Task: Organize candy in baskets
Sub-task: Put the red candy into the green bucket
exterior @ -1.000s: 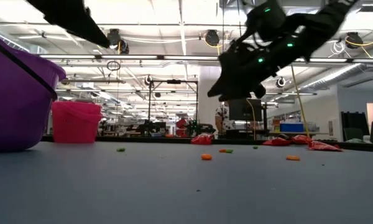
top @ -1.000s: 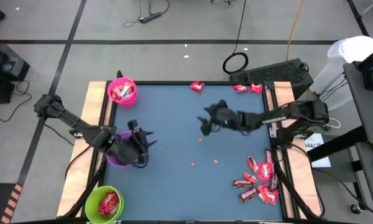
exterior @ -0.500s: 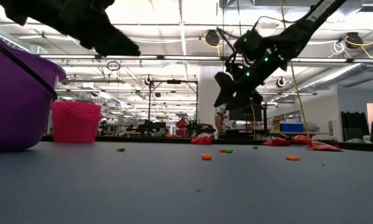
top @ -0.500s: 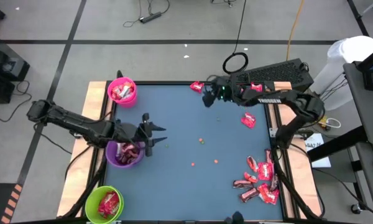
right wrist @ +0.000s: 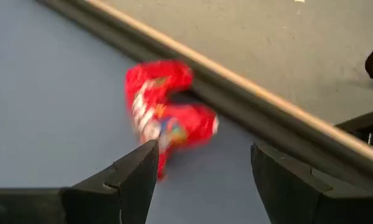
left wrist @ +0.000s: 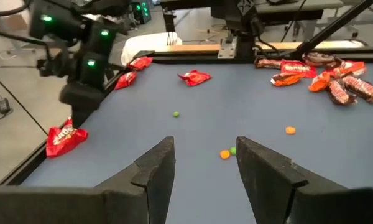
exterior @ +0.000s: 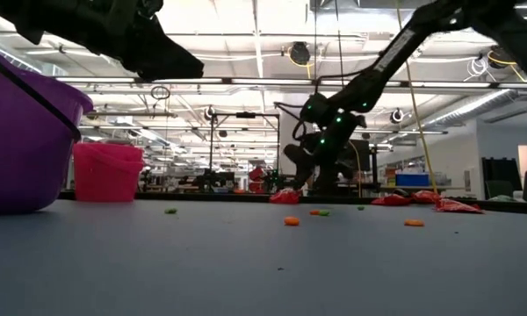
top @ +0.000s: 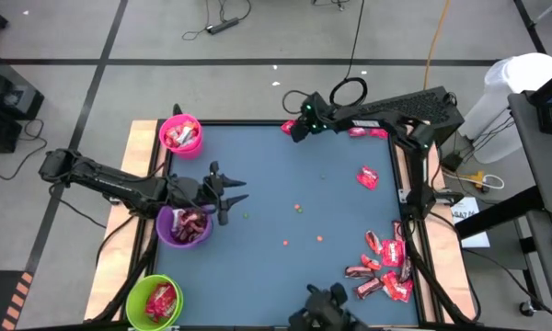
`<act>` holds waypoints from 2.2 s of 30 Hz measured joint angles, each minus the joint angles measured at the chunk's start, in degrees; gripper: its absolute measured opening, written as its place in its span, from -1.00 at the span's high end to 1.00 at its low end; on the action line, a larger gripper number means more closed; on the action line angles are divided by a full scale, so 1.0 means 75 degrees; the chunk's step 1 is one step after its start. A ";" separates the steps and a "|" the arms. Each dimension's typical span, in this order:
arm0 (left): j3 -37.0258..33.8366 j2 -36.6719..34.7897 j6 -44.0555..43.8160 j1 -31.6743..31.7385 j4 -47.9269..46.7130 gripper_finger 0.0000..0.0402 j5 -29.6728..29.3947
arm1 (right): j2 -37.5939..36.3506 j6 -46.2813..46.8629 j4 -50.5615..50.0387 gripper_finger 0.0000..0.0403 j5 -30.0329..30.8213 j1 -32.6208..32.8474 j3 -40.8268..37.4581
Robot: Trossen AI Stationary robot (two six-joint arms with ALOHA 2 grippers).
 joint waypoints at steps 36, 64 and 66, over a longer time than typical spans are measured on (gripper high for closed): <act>0.0006 0.0001 -0.0009 0.0006 -0.0323 0.12 -0.0061 | 0.0830 -0.0694 0.0089 0.03 -0.0989 -0.0019 0.1244; 0.0015 0.0003 -0.0003 0.0006 -0.0315 0.12 -0.0488 | 0.0079 -0.2148 -0.0572 0.99 -0.0404 0.0954 0.1244; 0.0015 0.0003 -0.0006 0.0006 -0.0318 0.12 -0.0498 | -0.0355 -0.2397 -0.0893 1.00 -0.0029 0.1283 0.1244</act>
